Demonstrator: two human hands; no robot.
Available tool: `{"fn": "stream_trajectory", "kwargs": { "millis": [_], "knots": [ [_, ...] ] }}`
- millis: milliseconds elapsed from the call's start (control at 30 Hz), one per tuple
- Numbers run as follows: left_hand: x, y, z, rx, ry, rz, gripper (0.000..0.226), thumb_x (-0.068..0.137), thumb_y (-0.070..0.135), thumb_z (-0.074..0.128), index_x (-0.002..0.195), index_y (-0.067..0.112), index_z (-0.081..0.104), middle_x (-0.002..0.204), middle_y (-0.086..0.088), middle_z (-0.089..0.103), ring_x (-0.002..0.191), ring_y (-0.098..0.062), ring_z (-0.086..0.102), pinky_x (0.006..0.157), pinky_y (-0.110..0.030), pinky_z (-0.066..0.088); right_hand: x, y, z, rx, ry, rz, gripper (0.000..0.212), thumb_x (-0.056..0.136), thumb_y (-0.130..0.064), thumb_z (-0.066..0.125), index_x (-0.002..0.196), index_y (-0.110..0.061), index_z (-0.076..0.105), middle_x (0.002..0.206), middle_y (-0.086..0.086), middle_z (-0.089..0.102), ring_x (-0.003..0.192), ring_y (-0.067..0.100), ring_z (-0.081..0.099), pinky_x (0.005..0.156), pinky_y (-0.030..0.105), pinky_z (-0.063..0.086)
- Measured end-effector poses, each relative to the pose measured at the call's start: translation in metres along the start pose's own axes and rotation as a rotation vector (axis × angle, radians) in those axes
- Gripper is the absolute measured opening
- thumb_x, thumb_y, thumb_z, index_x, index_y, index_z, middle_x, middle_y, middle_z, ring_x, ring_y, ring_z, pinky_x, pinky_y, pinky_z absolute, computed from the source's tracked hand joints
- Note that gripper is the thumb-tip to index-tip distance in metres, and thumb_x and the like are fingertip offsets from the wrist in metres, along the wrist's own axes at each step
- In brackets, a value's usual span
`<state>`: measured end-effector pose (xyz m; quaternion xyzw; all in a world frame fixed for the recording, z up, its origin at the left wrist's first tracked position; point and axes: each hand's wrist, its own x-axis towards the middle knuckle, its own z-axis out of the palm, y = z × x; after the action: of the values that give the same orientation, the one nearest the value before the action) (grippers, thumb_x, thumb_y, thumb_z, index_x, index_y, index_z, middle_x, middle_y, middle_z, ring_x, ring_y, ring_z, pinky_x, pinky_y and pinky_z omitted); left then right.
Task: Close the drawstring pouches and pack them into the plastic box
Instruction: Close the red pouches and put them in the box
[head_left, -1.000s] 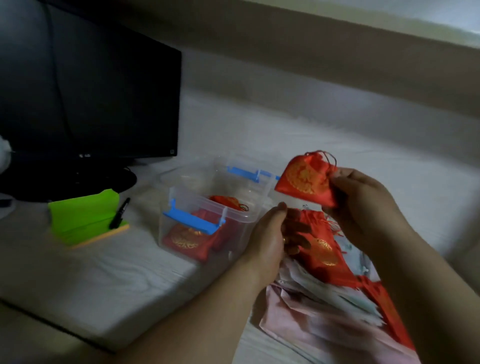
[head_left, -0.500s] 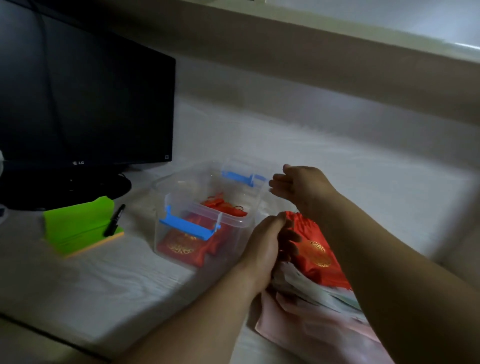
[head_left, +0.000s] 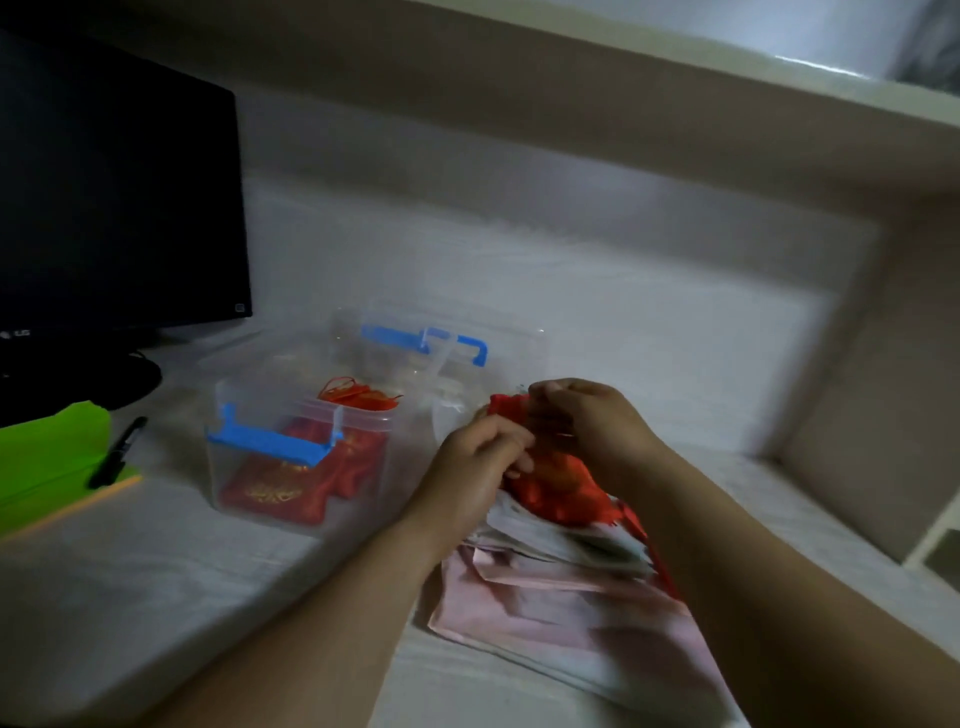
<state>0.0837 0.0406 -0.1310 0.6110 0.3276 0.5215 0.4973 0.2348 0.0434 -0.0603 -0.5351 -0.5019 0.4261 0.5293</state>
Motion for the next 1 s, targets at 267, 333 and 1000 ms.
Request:
{"fn": "stream_trajectory", "kwargs": {
  "millis": [267, 333, 1000],
  "knots": [
    [-0.004, -0.009, 0.008, 0.197, -0.123, 0.085, 0.025, 0.100, 0.003, 0.056, 0.093, 0.015, 0.077, 0.091, 0.001, 0.079, 0.094, -0.011, 0.075, 0.088, -0.024, 0.054, -0.050, 0.024, -0.122, -0.472, 0.279, -0.061, 0.011, 0.100, -0.014, 0.064, 0.097, -0.011, 0.074, 0.093, 0.008, 0.076, 0.084, 0.021, 0.066, 0.071, 0.032, 0.050],
    [-0.005, -0.008, 0.009, 0.195, -0.136, 0.100, 0.026, 0.101, 0.003, 0.056, 0.092, 0.015, 0.076, 0.090, 0.003, 0.079, 0.091, -0.009, 0.074, 0.084, -0.021, 0.053, -0.060, 0.036, -0.139, -0.636, 0.281, 0.019, 0.006, 0.096, -0.023, 0.071, 0.099, -0.019, 0.072, 0.100, 0.005, 0.075, 0.090, 0.020, 0.068, 0.074, 0.032, 0.049],
    [-0.002, 0.027, 0.039, 0.550, -0.096, 0.029, 0.068, 0.095, 0.076, 0.045, 0.080, 0.018, 0.078, 0.077, 0.010, 0.076, 0.082, -0.006, 0.071, 0.091, -0.033, 0.053, -0.067, 0.026, -0.107, -0.080, 0.253, -0.159, 0.009, 0.096, -0.012, 0.068, 0.088, -0.008, 0.064, 0.080, 0.015, 0.069, 0.072, 0.030, 0.063, 0.071, 0.043, 0.051]
  ]
}}
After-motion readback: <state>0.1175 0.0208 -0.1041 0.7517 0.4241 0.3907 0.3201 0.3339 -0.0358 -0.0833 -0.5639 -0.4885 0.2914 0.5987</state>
